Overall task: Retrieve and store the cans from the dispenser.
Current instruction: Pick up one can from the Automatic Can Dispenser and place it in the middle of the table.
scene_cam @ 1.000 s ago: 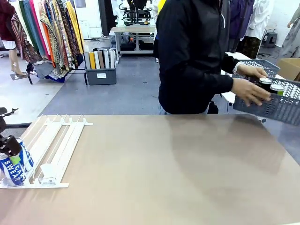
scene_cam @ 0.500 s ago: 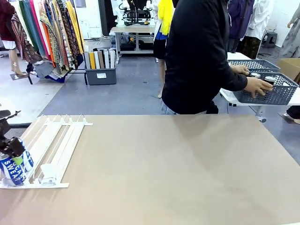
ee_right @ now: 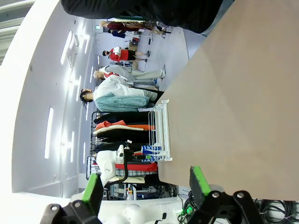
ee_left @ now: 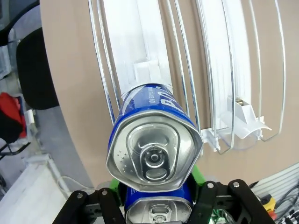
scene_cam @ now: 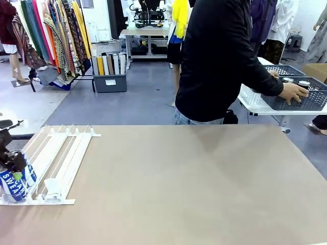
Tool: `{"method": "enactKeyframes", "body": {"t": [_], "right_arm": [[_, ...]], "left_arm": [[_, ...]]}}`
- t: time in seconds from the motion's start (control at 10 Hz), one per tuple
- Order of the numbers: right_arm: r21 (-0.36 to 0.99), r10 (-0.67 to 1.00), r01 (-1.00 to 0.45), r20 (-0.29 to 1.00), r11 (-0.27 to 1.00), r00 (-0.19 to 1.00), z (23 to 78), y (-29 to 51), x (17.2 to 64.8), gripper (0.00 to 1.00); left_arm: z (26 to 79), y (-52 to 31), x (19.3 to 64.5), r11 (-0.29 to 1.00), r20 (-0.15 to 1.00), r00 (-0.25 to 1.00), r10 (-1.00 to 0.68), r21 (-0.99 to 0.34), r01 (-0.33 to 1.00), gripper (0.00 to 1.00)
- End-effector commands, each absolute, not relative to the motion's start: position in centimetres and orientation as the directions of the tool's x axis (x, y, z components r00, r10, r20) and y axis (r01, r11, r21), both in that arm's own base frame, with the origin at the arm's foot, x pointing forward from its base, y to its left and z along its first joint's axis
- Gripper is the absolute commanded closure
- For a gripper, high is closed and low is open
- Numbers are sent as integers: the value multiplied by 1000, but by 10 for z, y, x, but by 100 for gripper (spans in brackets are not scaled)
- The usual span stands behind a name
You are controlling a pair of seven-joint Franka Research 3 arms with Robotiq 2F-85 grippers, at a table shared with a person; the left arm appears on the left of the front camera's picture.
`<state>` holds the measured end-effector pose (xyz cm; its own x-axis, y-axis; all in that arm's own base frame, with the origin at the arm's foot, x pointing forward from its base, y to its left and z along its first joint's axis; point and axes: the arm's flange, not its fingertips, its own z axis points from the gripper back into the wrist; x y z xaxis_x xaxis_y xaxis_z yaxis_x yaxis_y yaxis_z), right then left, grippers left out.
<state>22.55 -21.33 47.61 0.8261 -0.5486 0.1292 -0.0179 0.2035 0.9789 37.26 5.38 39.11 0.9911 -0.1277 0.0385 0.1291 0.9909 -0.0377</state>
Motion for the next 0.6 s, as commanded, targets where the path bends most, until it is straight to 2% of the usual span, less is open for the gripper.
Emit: {"method": "enactKeyframes", "body": {"t": [0.0, 0.2, 0.5], "right_arm": [[979, -550, -51, 154, 197, 821, 478, -214, 227, 0], [979, -550, -51, 154, 197, 821, 478, -214, 227, 0], [979, -550, -51, 154, 197, 821, 478, -214, 227, 0]], "left_arm": [[369, 51, 342, 990, 76, 989, -127, -59, 131, 100], [374, 47, 340, 988, 81, 987, -138, -57, 143, 100], [411, 37, 337, 986, 124, 981, -152, -54, 160, 100]]}}
